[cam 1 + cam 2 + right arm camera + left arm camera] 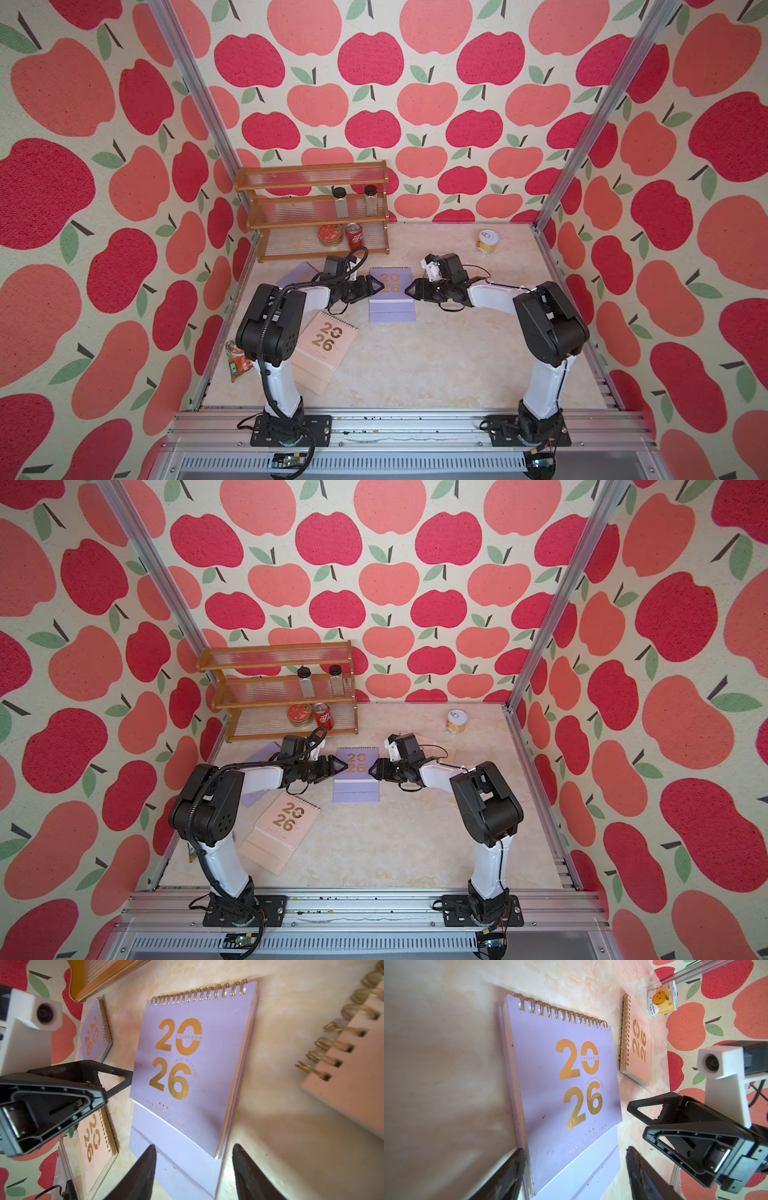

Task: Stack the calendars
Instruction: Pick up the calendar at the center of the board.

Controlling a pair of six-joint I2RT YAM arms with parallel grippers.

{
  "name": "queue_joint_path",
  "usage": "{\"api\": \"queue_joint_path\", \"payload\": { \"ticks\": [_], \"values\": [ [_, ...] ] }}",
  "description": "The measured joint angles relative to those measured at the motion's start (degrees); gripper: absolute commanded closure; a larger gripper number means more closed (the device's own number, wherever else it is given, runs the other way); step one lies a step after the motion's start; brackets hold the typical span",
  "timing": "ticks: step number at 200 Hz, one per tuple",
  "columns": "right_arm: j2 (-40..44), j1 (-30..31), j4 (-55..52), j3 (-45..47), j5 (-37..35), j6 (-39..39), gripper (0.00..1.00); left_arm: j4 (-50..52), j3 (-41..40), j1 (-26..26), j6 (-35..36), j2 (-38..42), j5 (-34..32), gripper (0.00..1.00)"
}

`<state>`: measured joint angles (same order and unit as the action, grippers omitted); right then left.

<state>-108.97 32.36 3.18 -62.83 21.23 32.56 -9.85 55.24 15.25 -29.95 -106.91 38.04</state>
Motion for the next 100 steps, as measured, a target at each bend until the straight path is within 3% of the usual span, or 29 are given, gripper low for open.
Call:
{"api": "queue_joint_path", "payload": {
  "ticks": [100],
  "values": [
    [-5.2, 0.0, -1.8, -4.5, -0.6, -0.4, 0.39, 1.4, 0.0, -1.3, 0.0, -0.7, -0.6, 0.24]
  ]
}}
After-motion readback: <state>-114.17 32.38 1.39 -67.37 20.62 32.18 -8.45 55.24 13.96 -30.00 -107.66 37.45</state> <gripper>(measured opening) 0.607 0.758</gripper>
